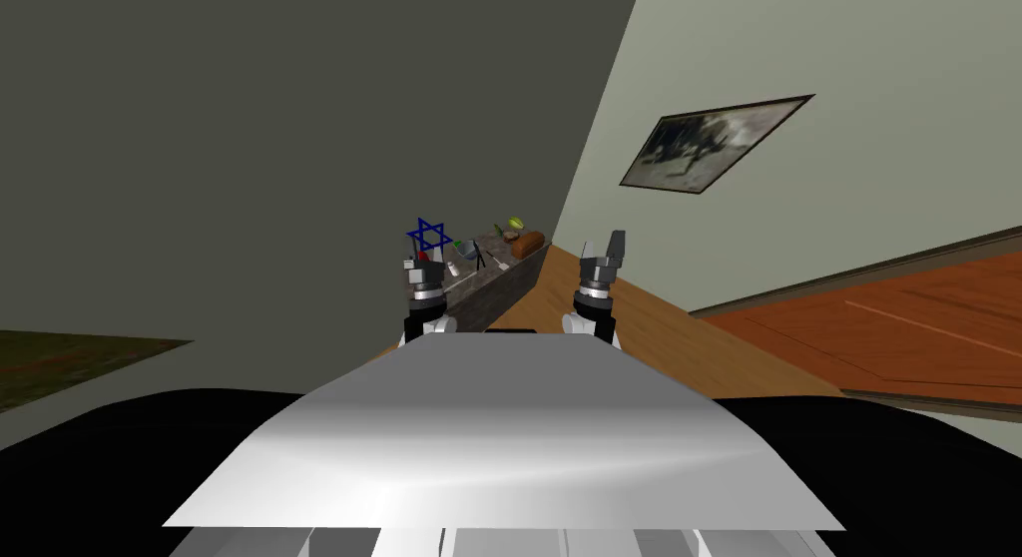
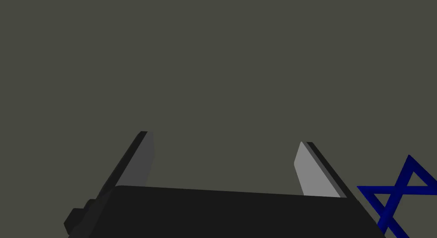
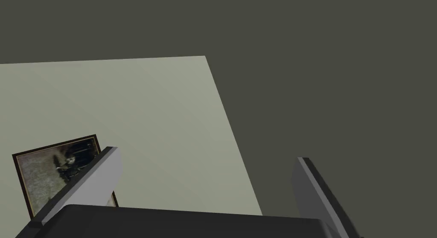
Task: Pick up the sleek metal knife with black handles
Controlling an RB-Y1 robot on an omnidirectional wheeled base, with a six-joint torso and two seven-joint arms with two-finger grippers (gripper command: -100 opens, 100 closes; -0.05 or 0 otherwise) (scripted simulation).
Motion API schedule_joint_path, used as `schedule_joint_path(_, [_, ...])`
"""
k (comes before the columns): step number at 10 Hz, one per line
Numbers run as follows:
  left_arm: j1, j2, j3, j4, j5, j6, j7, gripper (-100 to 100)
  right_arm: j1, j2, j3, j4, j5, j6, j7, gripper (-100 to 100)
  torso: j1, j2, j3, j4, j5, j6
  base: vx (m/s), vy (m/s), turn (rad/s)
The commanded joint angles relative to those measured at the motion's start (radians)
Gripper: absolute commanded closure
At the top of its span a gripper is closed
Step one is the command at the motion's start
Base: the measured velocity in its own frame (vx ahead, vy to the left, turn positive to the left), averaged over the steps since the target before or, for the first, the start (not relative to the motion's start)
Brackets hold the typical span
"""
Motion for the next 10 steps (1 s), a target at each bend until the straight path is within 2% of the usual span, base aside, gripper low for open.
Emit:
schedule_joint_path(1, [0.014, 0.038, 0.003, 0.02, -0.019, -0.009, -0.008, -100, 0.0, 0.0, 0.0, 0.0, 0.0, 0.0, 0.0, 0, 0.0, 0.0, 0.0, 0.0, 0.0, 0.0, -0.015, 0.008, -0.106])
schedule_joint_path(7, [0.067, 0.153, 0.018, 0.124, -0.114, -0.043, -0.048, -100, 0.0, 0.0, 0.0, 0.0, 0.0, 0.0, 0.0, 0, 0.003, 0.002, 0.001, 0.0, 0.001, 0.0, -0.028, 0.03, -0.131])
schedule_joint_path(10, [0.087, 0.223, 0.027, 0.187, -0.169, -0.057, -0.072, -100, 0.0, 0.0, 0.0, 0.0, 0.0, 0.0, 0.0, 0, 0.003, 0.002, 0.001, 0.0, 0.001, 0.0, -0.023, 0.033, -0.166])
